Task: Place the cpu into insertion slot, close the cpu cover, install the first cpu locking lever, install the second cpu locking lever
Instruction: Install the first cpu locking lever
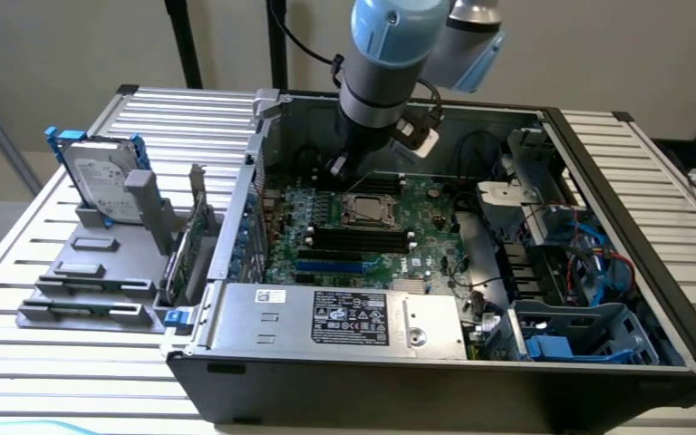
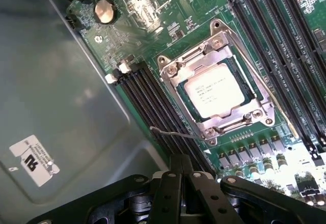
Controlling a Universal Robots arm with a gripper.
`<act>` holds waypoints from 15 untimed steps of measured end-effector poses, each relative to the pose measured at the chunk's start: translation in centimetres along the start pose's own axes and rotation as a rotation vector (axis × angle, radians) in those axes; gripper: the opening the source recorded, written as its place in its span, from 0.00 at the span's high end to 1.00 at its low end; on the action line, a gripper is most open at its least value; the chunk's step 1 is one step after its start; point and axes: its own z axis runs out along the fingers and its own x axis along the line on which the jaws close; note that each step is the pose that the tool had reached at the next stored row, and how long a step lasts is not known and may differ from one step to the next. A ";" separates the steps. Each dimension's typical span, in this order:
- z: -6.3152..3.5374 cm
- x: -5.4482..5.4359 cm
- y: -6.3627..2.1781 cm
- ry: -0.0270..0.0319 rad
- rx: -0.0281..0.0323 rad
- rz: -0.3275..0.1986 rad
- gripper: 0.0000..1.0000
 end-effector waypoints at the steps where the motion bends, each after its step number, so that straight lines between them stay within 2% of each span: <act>1: 0.15 -0.1 0.06 -0.0003 -0.0002 0.000 0.89; 9: 1.47 -0.7 0.19 -0.0054 -0.0034 0.000 0.89; 13: 1.89 -0.9 0.06 -0.0105 -0.0067 0.001 0.89; 15: 2.06 -0.8 -0.01 -0.0150 -0.0098 0.001 0.89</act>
